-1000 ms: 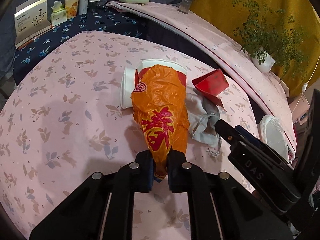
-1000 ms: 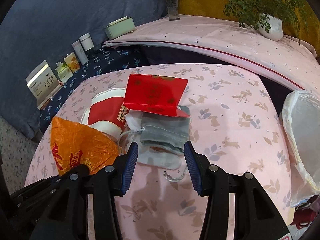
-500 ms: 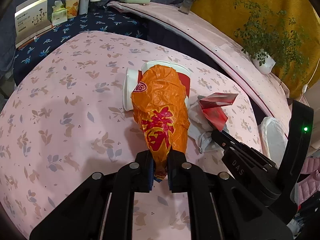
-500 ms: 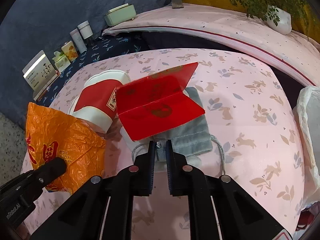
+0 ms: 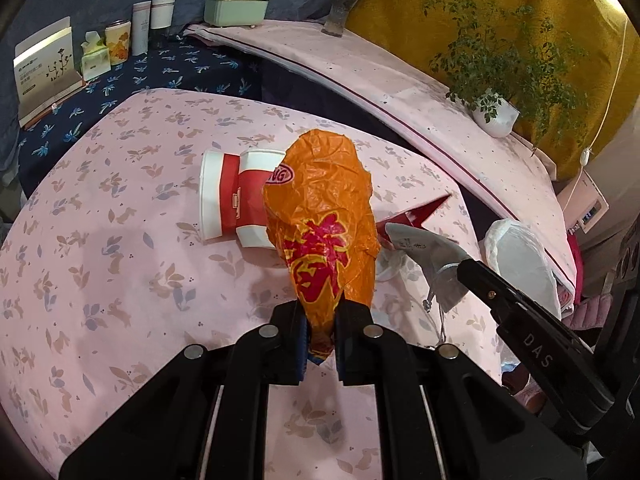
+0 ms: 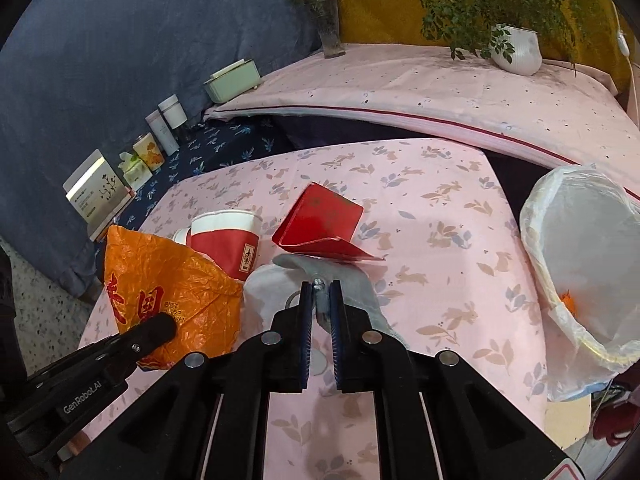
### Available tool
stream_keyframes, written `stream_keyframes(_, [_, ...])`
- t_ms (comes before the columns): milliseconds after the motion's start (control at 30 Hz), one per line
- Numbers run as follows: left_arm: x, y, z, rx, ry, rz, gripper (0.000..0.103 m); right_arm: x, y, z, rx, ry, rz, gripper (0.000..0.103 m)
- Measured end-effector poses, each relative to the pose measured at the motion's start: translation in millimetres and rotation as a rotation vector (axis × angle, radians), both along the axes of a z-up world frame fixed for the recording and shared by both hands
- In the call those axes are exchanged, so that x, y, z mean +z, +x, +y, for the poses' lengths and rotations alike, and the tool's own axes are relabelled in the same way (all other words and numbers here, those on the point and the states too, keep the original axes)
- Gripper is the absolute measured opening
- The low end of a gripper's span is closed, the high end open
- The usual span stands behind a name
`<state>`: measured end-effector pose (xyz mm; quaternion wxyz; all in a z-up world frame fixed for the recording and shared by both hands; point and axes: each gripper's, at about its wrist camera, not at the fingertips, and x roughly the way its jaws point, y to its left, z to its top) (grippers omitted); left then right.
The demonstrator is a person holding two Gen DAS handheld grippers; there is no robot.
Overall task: Collect trash
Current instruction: 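Carry the orange bag and gray glove over the bin and release both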
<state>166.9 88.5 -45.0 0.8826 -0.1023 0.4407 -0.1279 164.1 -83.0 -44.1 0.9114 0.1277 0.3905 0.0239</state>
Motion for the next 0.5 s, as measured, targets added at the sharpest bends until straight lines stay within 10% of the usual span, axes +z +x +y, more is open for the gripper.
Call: stream_keyframes(500, [33.7, -17.5, -55.0, -0.097, 0.019, -0.069, 0.009, 59.2, -37.9, -46.5, -0.068, 0.033, -0.151, 0.008])
